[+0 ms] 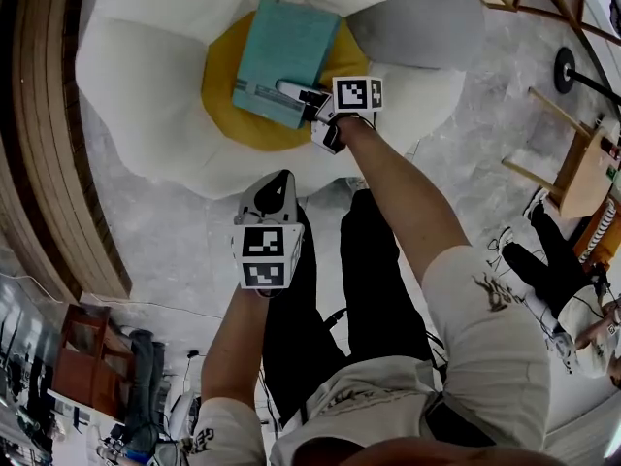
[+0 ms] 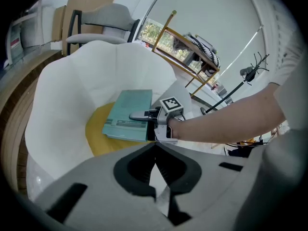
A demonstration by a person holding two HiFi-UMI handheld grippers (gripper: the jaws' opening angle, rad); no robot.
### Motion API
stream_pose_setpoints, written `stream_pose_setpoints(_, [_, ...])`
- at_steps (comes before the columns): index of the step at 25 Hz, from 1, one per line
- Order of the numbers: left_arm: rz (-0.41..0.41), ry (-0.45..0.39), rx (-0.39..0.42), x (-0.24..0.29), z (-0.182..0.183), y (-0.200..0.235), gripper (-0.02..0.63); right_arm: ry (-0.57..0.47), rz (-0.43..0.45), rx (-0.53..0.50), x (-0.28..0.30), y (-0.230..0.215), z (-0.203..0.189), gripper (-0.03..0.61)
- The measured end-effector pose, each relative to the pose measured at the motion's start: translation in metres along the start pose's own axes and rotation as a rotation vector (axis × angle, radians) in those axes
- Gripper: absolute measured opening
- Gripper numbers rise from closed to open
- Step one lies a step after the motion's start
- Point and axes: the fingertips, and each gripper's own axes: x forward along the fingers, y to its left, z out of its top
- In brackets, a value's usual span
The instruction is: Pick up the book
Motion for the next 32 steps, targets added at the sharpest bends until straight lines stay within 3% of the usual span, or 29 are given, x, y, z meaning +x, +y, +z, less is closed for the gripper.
stream_pose_setpoints(6, [0.033, -0.053, -0.033, -0.026, 0.025, 0.006, 0.018, -0.032, 0.074, -0.012, -0.018, 0.068, 0.001, 0.172])
stream_pose_setpoints(11, [0.061, -0.118, -0.052, -0.057, 0.060, -0.001, 0.018, -0.093, 0.189, -0.063, -0.039, 0.162, 0.022, 0.172])
stream_pose_setpoints(17, [0.080, -0.228, -0.024, -0.100, 0.121, -0.043, 0.018, -0.225, 0.301, -0.198, -0.098, 0.281, 0.072, 0.172])
stream_pose_setpoints(24, [0.095, -0.307, -0.087, -0.163, 0.151, -0.106, 0.018, -0.352, 0.250, -0.316, -0.189, 0.374, 0.068, 0.172])
stream_pose_setpoints(29, [0.113, -0.383, -0.058, -0.194, 0.193, -0.143, 0.018, -0.489, 0.218, -0.495, -0.258, 0.453, 0.084, 0.172])
stream_pose_setpoints(32, [0.136, -0.436, -0.030, -0.224, 0.215, -0.164, 0.018, -0.573, 0.111, -0.657, -0.304, 0.492, 0.086, 0.170])
